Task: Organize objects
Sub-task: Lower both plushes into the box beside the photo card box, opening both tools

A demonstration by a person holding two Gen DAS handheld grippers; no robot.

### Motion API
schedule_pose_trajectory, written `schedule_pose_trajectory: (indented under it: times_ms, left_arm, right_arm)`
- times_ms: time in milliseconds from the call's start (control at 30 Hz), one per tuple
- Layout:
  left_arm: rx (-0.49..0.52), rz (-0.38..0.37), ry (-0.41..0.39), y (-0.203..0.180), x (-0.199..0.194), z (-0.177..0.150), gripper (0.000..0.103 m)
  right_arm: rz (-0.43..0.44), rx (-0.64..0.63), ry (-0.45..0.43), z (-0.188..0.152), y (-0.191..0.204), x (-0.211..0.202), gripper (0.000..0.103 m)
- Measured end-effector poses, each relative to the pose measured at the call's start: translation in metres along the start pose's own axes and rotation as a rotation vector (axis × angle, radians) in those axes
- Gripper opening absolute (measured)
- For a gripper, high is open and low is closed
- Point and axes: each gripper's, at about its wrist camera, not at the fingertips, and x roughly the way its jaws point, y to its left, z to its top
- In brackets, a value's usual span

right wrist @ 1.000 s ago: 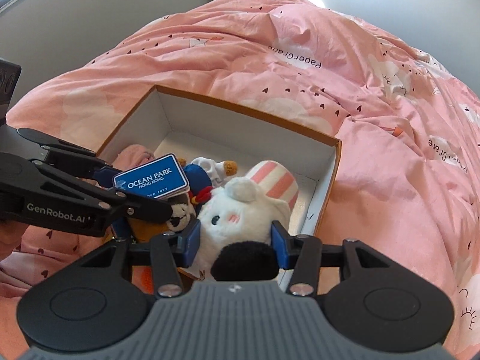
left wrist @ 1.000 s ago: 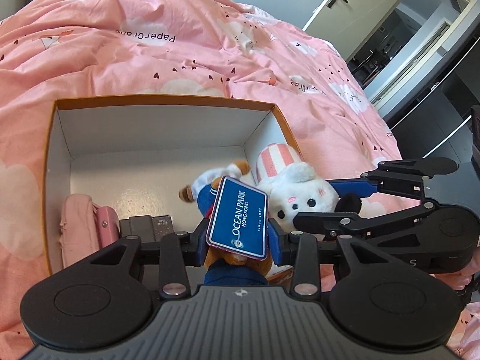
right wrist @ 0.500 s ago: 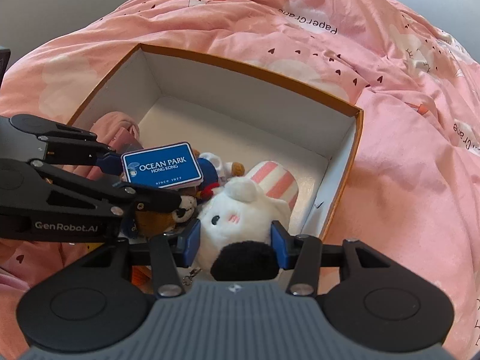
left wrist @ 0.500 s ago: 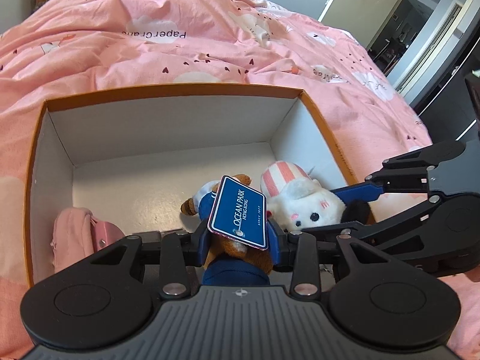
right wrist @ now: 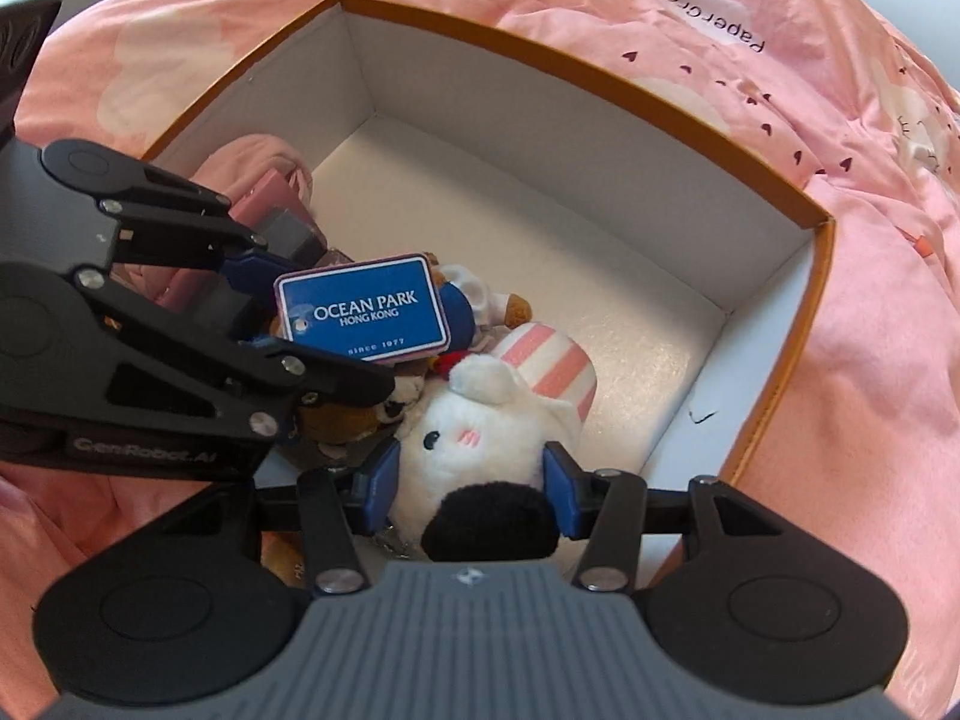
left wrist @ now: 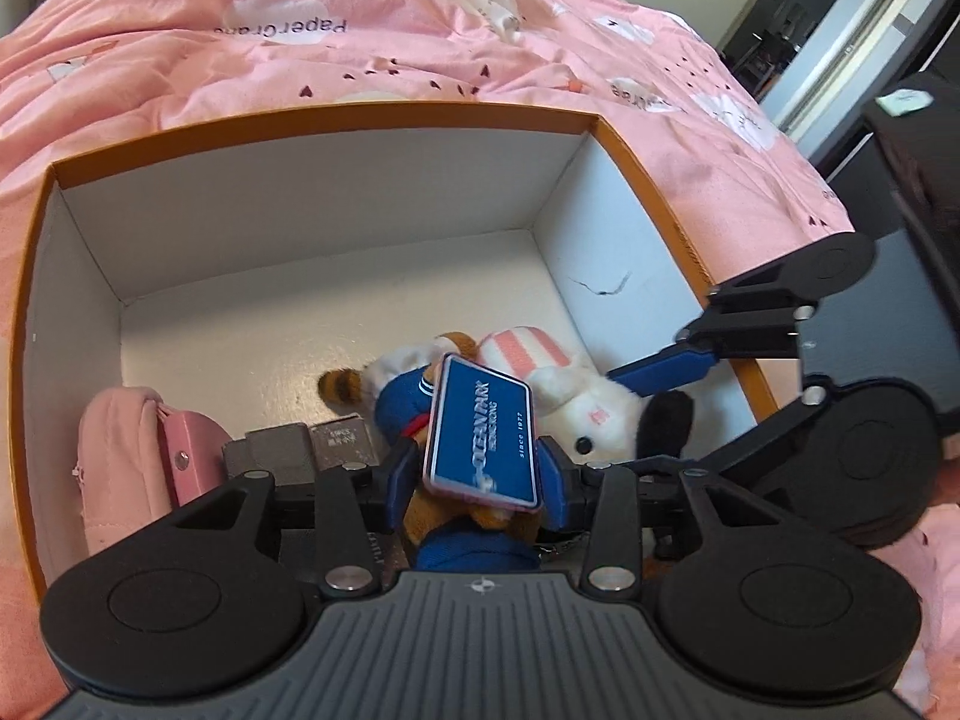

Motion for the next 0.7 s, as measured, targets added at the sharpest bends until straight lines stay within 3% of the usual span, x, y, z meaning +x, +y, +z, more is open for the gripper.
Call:
schedule_pose_trajectory:
  times_ms: [200,333,367,433,500,700]
  left_arm:
    - [0.006,-0.036,0.032,0.002,-0.009,0.001,0.045]
    - [0.034,-0.031,0.060,0.000,-0.010,0.002,0.030]
    - [0.034,-0.028,0.066,0.000,-0.009,0.001,0.027]
    - [0.028,-0.028,0.081,0.002,-0.005,0.000,0.024]
    - [0.020,-0.034,0.089,0.003,-0.003,-0.002,0.023]
    - [0.036,0.000,0.116,0.000,0.004,-0.003,0.023]
  right_arm:
    - [0.025,-0.007,0.009,0.002,-0.003,0.000,0.059]
    - [0.042,-0.011,0.008,0.004,-0.005,-0.008,0.058]
    - [0.047,-0.008,0.012,0.005,-0.006,-0.009,0.056]
    - [0.049,0.017,0.039,0.007,-0.009,-0.005,0.035]
    - [0.038,0.038,0.045,0.008,-0.011,-0.002,0.030]
    - [0.080,0.106,0.023,0.007,-0.016,0.005,0.028]
